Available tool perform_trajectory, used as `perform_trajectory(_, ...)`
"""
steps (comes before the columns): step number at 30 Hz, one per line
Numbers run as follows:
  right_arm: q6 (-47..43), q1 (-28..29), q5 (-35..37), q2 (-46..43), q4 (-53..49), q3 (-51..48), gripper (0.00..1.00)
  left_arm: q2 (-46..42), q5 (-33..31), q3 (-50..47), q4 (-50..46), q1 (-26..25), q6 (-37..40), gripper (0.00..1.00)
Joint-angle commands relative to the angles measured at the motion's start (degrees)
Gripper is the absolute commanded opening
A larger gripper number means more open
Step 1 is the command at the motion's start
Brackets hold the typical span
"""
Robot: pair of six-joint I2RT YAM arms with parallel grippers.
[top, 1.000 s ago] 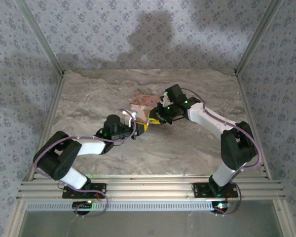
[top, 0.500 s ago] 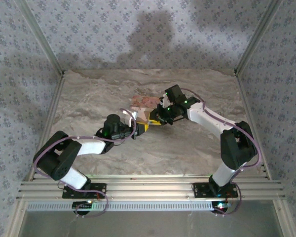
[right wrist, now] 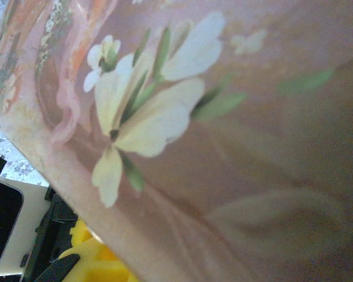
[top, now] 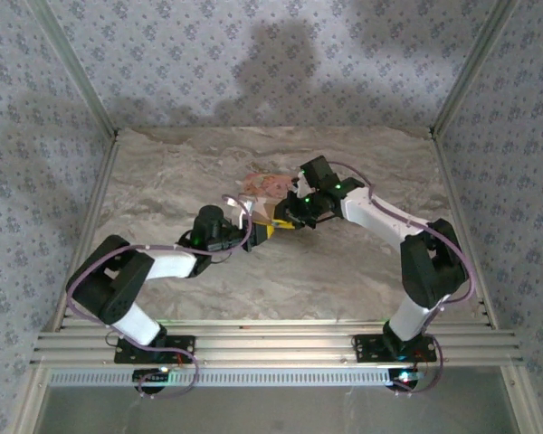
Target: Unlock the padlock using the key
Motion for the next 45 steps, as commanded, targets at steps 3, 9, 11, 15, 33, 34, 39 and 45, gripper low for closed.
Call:
perform_trajectory(3,-0.75,3.40,-2.33,1.09,1.77,-4.61,0.00,-0.48,-0.28,3.97,8.17,0.15,-1.84,0.00)
perform_trajectory(9,1.07,5.22,1.59,1.09,5.28,-8.61,0.00,-0.54,-2.11,-0.56,7.45,-0.73,-0.57,0.00)
perform_trajectory(11,1.51,6.27,3.69,0.84,5.86,-9.33,0.00,-0.48,-2.84,-2.89,7.33,-1.39,0.09,0.00)
perform_trajectory(15,2.76,8.46,6.86,-0.28,7.93,-11.54,0.00,-0.61,-3.94,-7.12,7.34,-2.53,0.43,0.00)
perform_trajectory(33,10.54,13.56,17.74,-8.20,14.82,-19.44,0.32,-23.59,-12.46,-17.88,-15.29,-4.13,6.66,0.00)
perform_trajectory(34,10.22,13.54,18.15,-8.97,14.41,-19.06,0.35,-25.37,-13.15,-18.03,-17.10,-4.17,7.07,0.00)
perform_trajectory(39,10.02,13.78,18.62,-11.27,13.70,-18.93,0.47,-28.93,-14.27,-19.15,-20.66,-4.17,7.39,0.00)
perform_trajectory(45,10.74,14.17,19.21,-12.48,14.16,-20.26,0.50,-28.45,-14.86,-19.97,-20.03,-4.26,6.67,0.00)
